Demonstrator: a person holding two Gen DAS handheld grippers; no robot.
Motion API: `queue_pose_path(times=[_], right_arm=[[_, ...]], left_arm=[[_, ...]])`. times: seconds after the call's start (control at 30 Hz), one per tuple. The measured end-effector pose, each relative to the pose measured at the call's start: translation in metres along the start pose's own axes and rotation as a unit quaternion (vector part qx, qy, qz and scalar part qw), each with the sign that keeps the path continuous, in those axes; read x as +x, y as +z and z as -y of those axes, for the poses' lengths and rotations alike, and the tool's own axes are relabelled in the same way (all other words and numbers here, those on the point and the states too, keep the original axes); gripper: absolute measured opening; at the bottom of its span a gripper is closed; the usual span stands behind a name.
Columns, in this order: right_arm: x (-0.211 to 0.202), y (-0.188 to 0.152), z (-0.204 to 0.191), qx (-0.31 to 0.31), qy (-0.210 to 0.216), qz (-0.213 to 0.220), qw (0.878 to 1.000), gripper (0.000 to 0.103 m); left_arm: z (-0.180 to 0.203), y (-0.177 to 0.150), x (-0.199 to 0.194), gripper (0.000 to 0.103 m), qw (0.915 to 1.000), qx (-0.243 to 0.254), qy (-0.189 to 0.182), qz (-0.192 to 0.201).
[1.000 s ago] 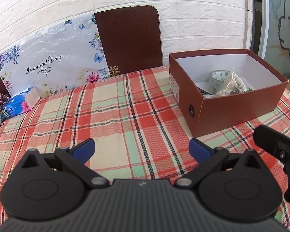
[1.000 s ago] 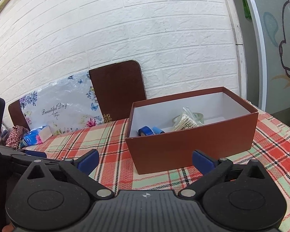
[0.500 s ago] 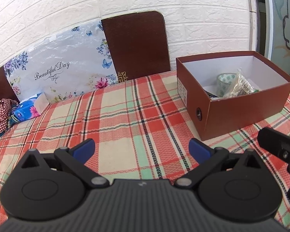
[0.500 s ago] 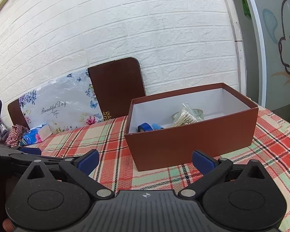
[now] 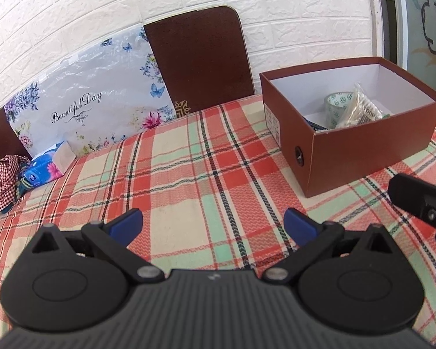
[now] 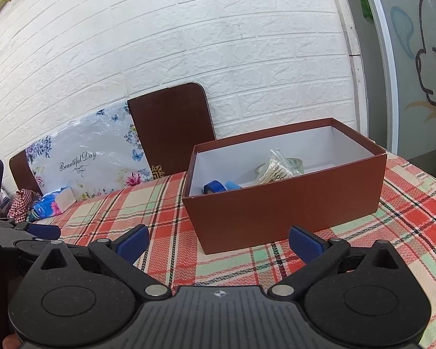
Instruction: Organize objects
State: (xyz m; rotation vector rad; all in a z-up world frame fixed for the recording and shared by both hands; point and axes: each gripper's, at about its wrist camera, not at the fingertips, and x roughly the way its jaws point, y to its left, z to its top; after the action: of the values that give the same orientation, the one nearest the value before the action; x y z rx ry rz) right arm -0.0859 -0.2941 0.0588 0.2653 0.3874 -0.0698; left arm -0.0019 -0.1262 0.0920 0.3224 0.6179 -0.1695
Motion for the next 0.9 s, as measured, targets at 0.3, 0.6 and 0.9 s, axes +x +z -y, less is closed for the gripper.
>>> queue_pose_path(times=[0.3,0.6,0.9], right_arm=[[0.0008,-0.0015,0.0004,0.004,-0.002,-0.003,1.0,0.102],[0.0034,-0.0042,0.0011,0.006,-0.003,-0.007,1.0,0.102],[0.0047,-0.0052,0.0021,0.007,-0.003,-0.007,1.0,0.102]], left_arm=[[0.0005,-0.0016,0.0035,0.103,0.9999,0.001,-0.009,-0.013],[-0.0011,-0.0025,0.0078,0.103,0.9995,-0.004,-0.016,-0.026],[-0.0006,-0.0026,0.0095,0.103,0.9993,-0.004,-0.019,-0.032]])
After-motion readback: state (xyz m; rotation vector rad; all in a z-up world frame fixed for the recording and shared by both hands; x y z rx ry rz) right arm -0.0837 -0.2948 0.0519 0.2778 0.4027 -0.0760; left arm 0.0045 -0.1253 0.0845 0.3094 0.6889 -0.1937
